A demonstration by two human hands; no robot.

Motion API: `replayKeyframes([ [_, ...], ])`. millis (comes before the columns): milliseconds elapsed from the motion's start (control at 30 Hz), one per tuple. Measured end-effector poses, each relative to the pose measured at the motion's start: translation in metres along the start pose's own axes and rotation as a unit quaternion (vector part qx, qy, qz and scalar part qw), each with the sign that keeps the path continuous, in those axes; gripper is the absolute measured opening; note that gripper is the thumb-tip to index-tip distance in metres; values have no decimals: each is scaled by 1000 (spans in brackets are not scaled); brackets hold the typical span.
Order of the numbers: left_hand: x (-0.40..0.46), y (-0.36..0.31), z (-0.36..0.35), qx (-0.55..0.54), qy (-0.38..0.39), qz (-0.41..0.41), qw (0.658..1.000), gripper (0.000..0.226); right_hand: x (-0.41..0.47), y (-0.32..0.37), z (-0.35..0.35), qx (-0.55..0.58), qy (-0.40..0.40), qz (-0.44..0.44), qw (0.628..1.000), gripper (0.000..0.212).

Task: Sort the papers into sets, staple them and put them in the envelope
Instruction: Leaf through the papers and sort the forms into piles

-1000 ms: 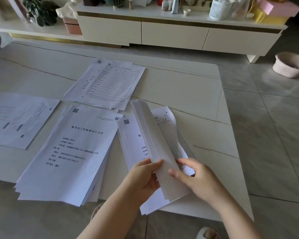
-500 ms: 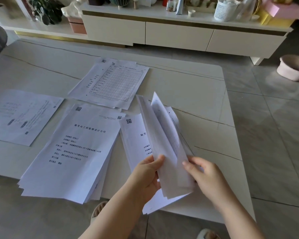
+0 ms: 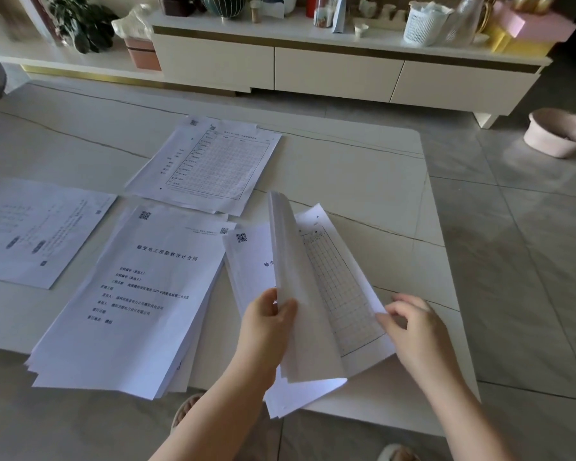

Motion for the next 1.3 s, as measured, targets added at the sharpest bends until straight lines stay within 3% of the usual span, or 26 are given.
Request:
replayKeyframes([
  [133,0,-6,6,30,-11,-33,999,23,1,2,4,121,7,-40,992,15],
  [267,3,-8,15,26,-18,-39,999,20,2,8,11,158,-18,-39,987,18],
  [567,7,-12,26,20,-23,-57,998,18,-8,17,61,245,-147,-70,956,19],
  [767,7,-10,20,10,4,-33,999,13,-20,53,104,360,-218,-61,905,32],
  [967,-6,-15,10,-53,54,-30,997,22,-15,106,67,403,-139,-46,903,15],
  [1167,-5,-7,15,-98,87,2,991,18,-3,154,-19,405,40,-42,913,27],
  [1300,-1,5,18,-106,105,23,988,16,15,182,-68,395,105,-62,911,28],
])
Point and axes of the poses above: each hand's wrist, its own x-axis towards the middle knuckle, its own z-axis out of the back of the hand, y = z × x, the point moved 3 cm from there along x, towards the middle knuckle, and after that the axes turned 12 degrees about x, right-handed, at the moved point
